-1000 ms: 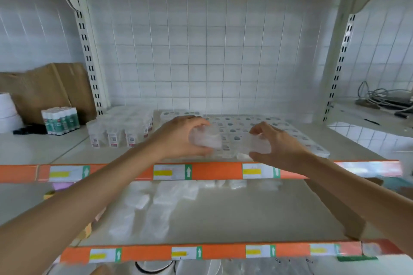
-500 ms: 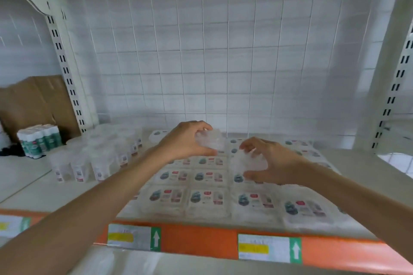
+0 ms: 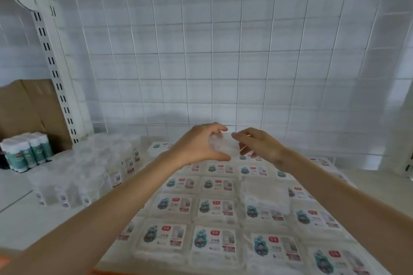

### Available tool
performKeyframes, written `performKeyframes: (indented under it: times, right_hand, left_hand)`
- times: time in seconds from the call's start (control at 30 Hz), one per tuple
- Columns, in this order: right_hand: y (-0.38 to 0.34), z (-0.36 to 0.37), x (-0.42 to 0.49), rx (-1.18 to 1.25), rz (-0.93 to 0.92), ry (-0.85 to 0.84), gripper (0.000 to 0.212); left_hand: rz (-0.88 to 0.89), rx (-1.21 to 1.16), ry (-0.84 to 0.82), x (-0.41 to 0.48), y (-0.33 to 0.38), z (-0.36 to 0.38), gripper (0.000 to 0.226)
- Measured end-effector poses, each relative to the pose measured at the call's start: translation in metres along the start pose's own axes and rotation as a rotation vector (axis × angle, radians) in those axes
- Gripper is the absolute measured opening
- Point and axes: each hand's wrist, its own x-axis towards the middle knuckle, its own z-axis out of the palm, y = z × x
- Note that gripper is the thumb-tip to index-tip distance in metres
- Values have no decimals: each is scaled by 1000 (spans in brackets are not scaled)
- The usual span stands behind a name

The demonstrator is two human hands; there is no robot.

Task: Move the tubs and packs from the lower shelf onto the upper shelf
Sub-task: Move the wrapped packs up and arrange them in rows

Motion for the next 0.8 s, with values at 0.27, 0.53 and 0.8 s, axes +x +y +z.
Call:
performKeyframes:
  times: [0.27,0.53,0.8]
  right_hand:
    - [12,4,16,275,-23,-55,30]
    - [22,7,13,316,-23,21,30]
    - [20,3,8,400,-147,66,28]
  left_hand:
    - [37,-101,80,5,-9,7,79]
    - [-267,-460,176,-2,-19,16,40]
    - [-155,-602,369,-4,-24,6,25]
